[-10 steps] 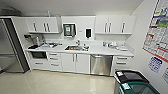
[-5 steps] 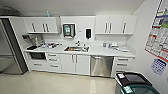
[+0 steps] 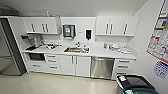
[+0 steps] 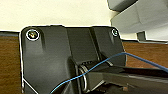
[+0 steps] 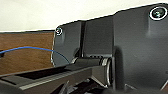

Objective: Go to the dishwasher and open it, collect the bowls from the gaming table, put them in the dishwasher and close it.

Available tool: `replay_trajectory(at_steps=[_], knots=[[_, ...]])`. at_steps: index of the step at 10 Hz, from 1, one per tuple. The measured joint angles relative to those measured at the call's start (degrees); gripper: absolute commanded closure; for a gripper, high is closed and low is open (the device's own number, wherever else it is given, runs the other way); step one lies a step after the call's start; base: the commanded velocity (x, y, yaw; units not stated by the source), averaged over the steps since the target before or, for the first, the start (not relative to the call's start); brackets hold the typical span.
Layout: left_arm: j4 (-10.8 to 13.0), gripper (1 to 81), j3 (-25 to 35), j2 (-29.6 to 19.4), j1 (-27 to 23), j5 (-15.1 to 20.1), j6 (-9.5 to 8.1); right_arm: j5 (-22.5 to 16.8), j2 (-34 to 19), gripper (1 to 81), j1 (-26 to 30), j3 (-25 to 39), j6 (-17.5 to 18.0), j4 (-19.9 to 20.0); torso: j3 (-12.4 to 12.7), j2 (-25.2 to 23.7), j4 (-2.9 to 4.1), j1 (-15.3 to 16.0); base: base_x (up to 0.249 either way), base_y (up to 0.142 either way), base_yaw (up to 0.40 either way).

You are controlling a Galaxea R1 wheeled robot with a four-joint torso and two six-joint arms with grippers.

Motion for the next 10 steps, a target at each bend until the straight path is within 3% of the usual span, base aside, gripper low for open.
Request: replay_trajectory(at_steps=[10], knots=[[0.0, 1.0, 0.1, 0.2, -0.5, -0.2, 0.0, 0.3, -0.3, 1.0, 0.8, 0.4, 0.0, -0.2, 0.0, 0.0, 0.0, -0.1, 0.132, 0.0, 0.0]])
